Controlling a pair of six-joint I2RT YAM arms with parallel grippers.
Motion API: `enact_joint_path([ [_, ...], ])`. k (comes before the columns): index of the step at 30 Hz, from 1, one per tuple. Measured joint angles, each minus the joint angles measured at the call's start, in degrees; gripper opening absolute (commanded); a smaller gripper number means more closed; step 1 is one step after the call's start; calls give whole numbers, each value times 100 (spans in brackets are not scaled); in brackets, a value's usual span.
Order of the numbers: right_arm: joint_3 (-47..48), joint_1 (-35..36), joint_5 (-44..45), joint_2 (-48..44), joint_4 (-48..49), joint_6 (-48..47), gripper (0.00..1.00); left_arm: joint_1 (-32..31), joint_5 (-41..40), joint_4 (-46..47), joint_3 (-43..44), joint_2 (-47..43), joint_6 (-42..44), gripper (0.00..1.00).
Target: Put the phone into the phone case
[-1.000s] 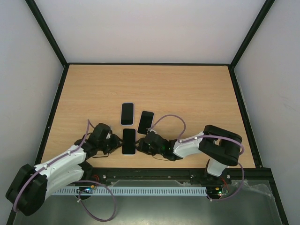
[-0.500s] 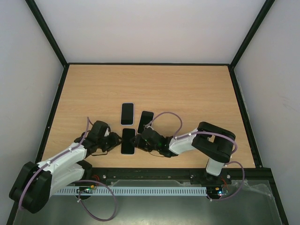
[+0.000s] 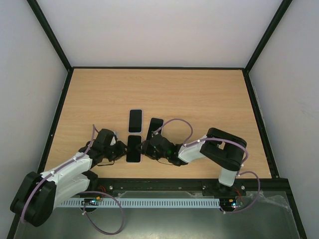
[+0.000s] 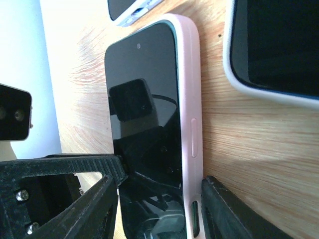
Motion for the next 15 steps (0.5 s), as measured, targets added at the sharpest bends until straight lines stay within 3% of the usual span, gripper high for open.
enact_joint_path([
  [5, 0, -31, -92, -7, 205, 57, 46, 0, 44, -50, -72, -197, -59, 39],
  [15, -131, -63, -302, -44, 857, 319, 47, 15, 66, -160, -90, -385, -114, 47],
])
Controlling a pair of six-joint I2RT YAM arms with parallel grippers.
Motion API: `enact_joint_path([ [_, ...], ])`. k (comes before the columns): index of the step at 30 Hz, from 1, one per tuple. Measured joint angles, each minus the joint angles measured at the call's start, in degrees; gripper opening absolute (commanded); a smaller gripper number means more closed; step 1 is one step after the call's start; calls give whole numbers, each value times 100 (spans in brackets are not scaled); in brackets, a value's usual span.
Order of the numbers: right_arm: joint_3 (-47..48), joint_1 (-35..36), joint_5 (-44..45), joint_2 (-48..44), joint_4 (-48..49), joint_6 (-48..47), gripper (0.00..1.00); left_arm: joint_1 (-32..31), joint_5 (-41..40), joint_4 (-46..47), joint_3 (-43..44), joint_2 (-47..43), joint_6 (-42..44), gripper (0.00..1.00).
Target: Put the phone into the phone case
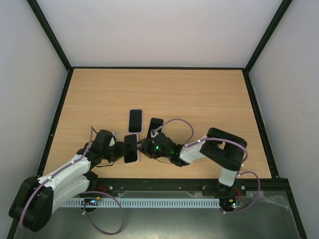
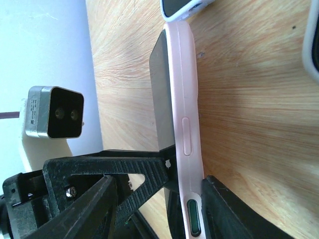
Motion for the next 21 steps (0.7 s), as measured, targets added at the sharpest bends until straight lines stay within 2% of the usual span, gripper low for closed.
enact_joint_path([
  [5, -120, -22, -125, 188, 531, 236, 46, 7, 13, -39, -63, -170, 0, 48],
  [12, -103, -37, -173, 278, 645, 216, 37, 22, 0, -83, -111, -293, -2, 48],
  [21, -28, -79, -199, 455, 621, 149, 39, 22, -33, -116, -114, -321, -26, 48],
])
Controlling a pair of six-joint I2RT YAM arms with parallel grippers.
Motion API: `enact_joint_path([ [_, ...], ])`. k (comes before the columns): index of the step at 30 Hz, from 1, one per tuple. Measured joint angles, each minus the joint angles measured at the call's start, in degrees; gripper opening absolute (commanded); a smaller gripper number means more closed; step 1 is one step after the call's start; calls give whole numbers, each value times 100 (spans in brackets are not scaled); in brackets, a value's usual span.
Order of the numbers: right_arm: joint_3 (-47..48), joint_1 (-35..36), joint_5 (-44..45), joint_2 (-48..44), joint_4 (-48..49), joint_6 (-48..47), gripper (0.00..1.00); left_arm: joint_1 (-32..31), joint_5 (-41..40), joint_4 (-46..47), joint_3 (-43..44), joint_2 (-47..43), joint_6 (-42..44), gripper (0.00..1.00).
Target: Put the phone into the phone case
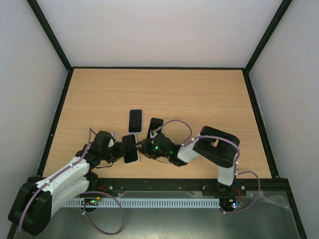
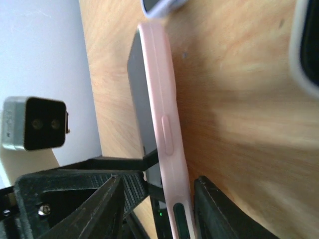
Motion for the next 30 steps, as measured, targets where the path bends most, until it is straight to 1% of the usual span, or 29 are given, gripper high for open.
enact_joint_path([
  [4, 70, 28, -269, 286, 190, 98, 39, -2, 57, 17, -20, -7, -20, 46],
  [7, 76, 52, -431, 376, 339, 162, 37, -2, 90, 37, -35, -9, -37, 45],
  [12, 74, 52, -514, 382, 428, 188, 27, -2, 116, 55, -57, -13, -42, 45],
  [16, 72, 55, -472, 365, 293, 103, 19, -2, 114, 44, -59, -59, -48, 48],
  [19, 72, 55, -435, 310, 186, 15, 14, 0, 153, 15, -59, -118, -63, 54],
  [23, 44, 57, -391, 201, 146, -92, 11, 50, 179, -125, -57, -297, -125, 71],
  [30, -140, 57, -400, -251, 74, -339, 10, 175, 470, -413, 216, -798, -184, 88],
])
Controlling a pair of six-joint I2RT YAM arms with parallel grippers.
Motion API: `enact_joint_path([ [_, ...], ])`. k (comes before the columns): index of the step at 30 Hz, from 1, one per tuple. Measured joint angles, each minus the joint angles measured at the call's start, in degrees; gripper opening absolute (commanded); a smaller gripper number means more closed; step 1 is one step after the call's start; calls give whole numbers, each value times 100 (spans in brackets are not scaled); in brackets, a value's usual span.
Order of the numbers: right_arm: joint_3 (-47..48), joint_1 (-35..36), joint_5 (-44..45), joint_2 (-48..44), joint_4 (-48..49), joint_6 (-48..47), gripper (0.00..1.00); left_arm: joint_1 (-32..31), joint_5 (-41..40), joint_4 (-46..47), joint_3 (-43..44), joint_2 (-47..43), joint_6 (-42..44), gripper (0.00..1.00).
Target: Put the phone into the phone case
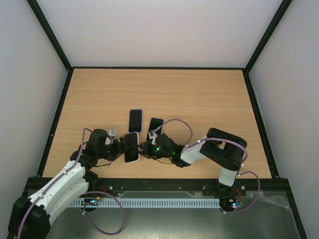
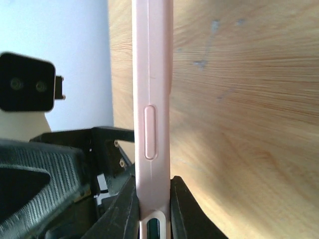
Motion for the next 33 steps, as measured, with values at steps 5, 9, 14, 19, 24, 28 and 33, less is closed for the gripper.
enact_joint_path([
  [5, -170, 0, -55, -802, -153, -376, 10, 111, 138, -256, 485, -435, 15, 96],
  [9, -243, 0, -212, -1462, -247, -682, 10, 131, 304, -280, 1005, -774, 20, 96],
  [14, -455, -9, -365, -2236, -273, -907, 10, 146, 570, -260, 1475, -1032, 4, 96],
  [19, -693, -9, -452, -2844, -339, -973, 10, 146, 796, -166, 1716, -1152, -13, 96],
  [24, -892, -9, -568, -3128, -205, -887, 10, 146, 1027, 59, 1749, -1198, -142, 95],
  [28, -1032, -9, -732, -3235, 227, -684, 10, 146, 1296, 566, 1639, -1325, -474, 88],
  [33, -1115, -9, -968, -3237, 1021, -267, 10, 146, 1593, 1534, 1379, -1615, -1051, 76],
])
